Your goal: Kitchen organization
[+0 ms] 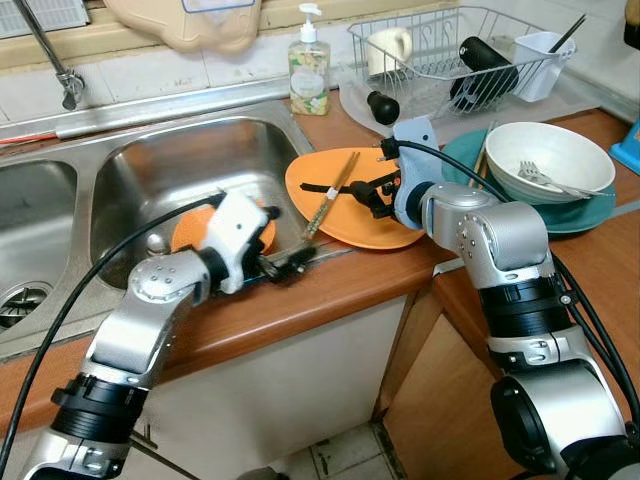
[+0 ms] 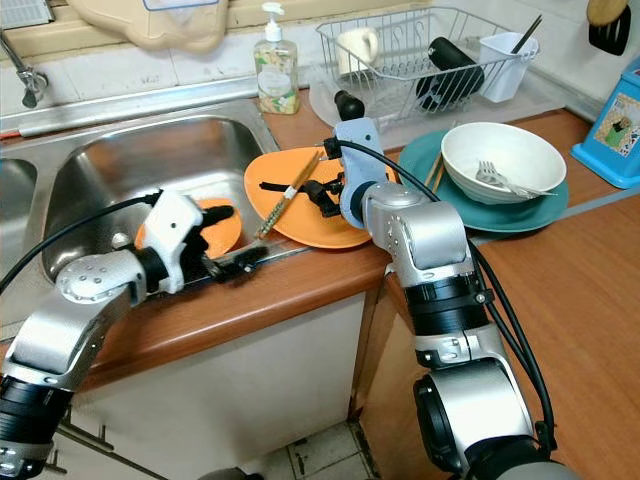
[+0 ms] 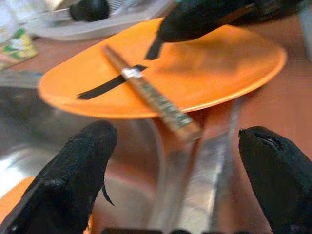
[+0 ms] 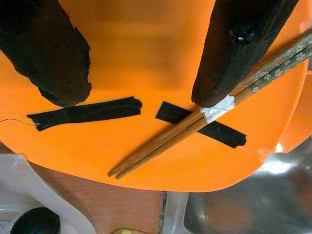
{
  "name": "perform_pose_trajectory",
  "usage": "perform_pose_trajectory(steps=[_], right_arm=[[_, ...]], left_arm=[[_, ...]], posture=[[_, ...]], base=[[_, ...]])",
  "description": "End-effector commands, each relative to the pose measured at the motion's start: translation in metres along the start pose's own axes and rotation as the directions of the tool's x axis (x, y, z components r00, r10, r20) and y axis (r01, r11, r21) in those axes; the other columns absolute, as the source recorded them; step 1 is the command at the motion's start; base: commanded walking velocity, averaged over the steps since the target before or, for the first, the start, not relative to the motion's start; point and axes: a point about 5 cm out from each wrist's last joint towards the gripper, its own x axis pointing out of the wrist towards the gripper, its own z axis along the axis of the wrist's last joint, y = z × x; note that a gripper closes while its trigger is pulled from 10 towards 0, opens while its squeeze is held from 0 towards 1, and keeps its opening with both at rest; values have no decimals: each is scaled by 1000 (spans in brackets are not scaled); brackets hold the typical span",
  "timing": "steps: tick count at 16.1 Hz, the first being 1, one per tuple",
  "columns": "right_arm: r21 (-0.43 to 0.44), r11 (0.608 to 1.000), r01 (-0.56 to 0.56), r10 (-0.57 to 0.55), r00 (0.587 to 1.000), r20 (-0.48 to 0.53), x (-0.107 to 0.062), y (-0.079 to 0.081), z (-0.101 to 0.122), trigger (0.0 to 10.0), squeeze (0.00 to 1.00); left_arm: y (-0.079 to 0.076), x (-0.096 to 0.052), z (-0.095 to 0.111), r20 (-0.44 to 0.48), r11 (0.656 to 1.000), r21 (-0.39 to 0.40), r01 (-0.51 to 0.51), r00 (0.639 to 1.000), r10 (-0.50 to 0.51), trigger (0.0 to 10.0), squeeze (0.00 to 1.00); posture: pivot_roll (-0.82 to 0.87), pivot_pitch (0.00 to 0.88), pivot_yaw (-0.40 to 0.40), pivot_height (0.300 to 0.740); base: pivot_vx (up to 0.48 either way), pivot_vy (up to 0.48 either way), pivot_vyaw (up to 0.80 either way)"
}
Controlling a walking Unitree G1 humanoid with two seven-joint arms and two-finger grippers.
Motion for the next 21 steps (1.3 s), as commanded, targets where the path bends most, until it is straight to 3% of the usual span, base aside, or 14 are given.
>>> perform_pose_trajectory(steps=[1, 6, 10, 13, 15, 18, 21], right_arm=[[2, 1000, -1, 1, 1000, 12, 0, 0, 6, 10000, 0], [21, 999, -28, 28, 1000, 6, 5, 5, 8, 10000, 0], [22, 999, -38, 38, 999, 5, 8, 8, 10, 10000, 0], [65, 996, -59, 60, 998, -16, 13, 13, 12, 10000, 0], [105, 993, -63, 66, 998, -23, 21, 18, 17, 10000, 0], [92, 994, -61, 66, 996, -53, 31, 26, 19, 10000, 0], [85, 993, -85, 93, 992, -86, 37, 35, 18, 10000, 0]], left_arm=[[-4, 2, 6, 14, 999, 9, 34, 999, -34, 10000, 102], [-27, 16, 17, 73, 991, -26, 133, 989, -131, 10000, 102], [-30, 15, 27, 147, 984, -69, 161, 978, -150, 10000, 102], [-24, 9, 29, 160, 987, -76, 145, 978, -132, 10000, 98], [-13, -2, 24, 121, 994, -57, 97, 989, -89, 10000, 98], [0, -20, 18, 75, 998, -41, 37, 997, -34, 10000, 98], [3, -28, 16, 62, 999, -41, 14, 998, -11, 10000, 98]], posture=[[-130, 0, 82, 740], [-123, 0, 87, 740], [-120, 0, 86, 740], [-122, 0, 90, 740], [-117, 0, 88, 740], [-102, 0, 71, 740], [-96, 0, 65, 740]], base=[[0, 0, 0], [0, 0, 0], [0, 0, 0], [0, 0, 0], [0, 0, 0], [0, 0, 0], [0, 0, 0]])
